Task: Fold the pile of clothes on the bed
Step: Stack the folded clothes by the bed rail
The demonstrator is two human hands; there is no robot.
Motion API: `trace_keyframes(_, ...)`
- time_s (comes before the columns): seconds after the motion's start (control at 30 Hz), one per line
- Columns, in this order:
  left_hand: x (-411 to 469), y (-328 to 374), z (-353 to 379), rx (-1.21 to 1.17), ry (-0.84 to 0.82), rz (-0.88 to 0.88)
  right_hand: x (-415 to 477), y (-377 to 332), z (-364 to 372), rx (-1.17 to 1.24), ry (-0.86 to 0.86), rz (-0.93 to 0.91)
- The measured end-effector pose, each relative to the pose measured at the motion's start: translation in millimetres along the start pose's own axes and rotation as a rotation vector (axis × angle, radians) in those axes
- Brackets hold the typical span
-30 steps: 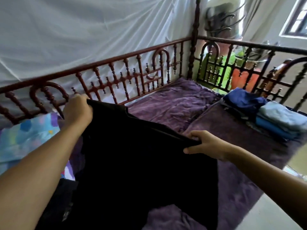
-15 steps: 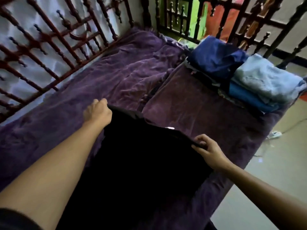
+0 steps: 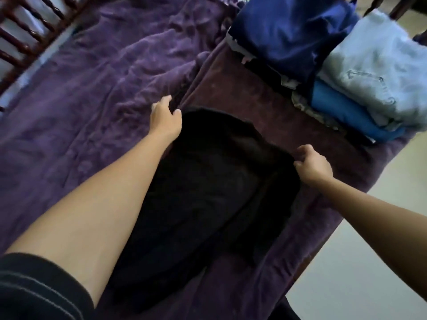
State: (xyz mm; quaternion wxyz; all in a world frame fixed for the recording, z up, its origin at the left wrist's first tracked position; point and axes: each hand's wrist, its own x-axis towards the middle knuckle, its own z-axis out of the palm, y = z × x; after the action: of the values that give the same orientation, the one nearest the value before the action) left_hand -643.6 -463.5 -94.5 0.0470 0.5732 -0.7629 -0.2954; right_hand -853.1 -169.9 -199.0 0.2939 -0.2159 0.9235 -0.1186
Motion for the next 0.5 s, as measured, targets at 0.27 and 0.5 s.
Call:
trace_keyframes(0.27,-97,-168,-49,0.099,-0.02,-0.398,-32,-94,47,-0.237,-0.169,-0.4)
trace_keyframes(0.5,-200,-314,-71,0.084,-0.033,-0.751,-45,-210,111,-0.387,-0.345,-0.694)
